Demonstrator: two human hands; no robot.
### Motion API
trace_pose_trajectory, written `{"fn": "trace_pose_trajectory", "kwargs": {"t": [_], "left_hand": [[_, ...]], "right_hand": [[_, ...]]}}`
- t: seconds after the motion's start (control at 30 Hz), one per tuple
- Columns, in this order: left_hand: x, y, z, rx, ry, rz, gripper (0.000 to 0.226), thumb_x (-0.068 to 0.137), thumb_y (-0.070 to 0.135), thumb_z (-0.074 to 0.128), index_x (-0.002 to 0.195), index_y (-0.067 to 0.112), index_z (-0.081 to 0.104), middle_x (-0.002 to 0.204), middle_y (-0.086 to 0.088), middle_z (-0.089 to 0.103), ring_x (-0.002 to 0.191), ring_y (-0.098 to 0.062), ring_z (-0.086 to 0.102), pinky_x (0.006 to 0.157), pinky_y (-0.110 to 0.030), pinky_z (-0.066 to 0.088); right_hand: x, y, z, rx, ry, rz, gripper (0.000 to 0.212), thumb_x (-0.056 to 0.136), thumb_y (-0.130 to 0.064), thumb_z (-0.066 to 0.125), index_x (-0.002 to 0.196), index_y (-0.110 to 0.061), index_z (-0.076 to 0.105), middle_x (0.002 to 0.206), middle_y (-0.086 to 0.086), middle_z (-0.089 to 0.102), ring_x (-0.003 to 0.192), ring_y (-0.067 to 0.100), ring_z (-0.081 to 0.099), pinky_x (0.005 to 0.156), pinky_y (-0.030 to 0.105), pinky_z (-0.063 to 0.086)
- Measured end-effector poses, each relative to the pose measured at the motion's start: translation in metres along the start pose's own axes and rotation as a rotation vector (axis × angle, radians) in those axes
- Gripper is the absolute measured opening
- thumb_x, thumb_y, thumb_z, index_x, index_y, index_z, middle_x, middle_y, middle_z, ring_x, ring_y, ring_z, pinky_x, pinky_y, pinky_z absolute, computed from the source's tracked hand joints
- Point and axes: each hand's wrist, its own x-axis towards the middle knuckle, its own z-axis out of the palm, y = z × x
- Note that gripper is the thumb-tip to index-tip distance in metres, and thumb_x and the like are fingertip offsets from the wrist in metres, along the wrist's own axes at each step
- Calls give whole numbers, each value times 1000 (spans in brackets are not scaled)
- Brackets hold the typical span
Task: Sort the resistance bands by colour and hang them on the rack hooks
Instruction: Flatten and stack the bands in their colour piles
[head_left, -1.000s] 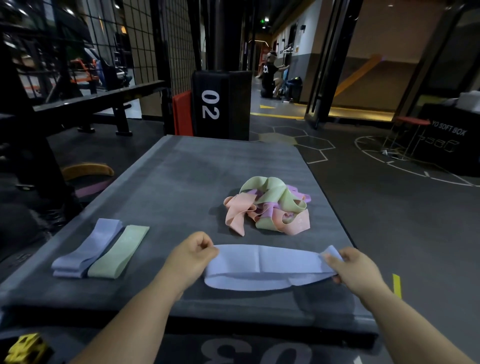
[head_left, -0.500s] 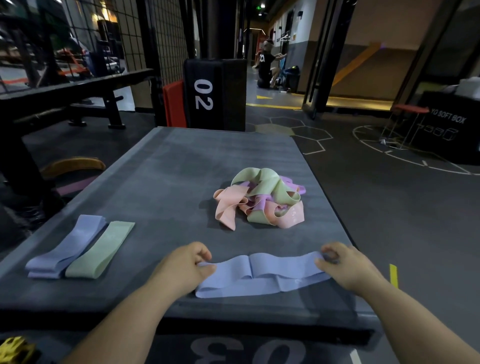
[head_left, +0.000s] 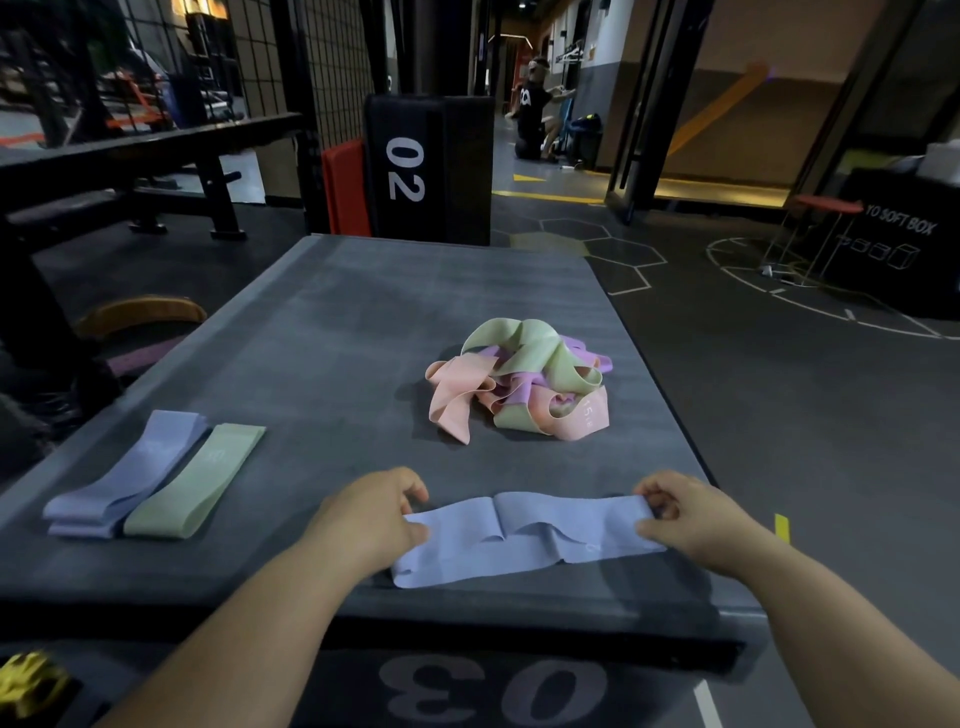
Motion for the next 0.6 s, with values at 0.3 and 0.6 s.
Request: {"fn": "trace_pose_trajectory", "kwargs": {"t": [0.3,0.6], "left_hand": [[4,46,20,80,69,264,35,95,39,49,130,39,51,133,16,53,127,-13,42,105,-37,32],[8,58,39,176,31,245,41,94,39,53,134,31,48,132,3,47,124,-21,41,99,-35,36]], "right_hand": [[3,-5,2,-10,-41,3,22,93,-19,55,113,-27,58,114,-2,57,97,13,55,81,22,38],[4,-2,-5,-25,-125,-11,38,89,1,46,96,-34,59,101,-9,64,90,8,59,67,10,42]]}}
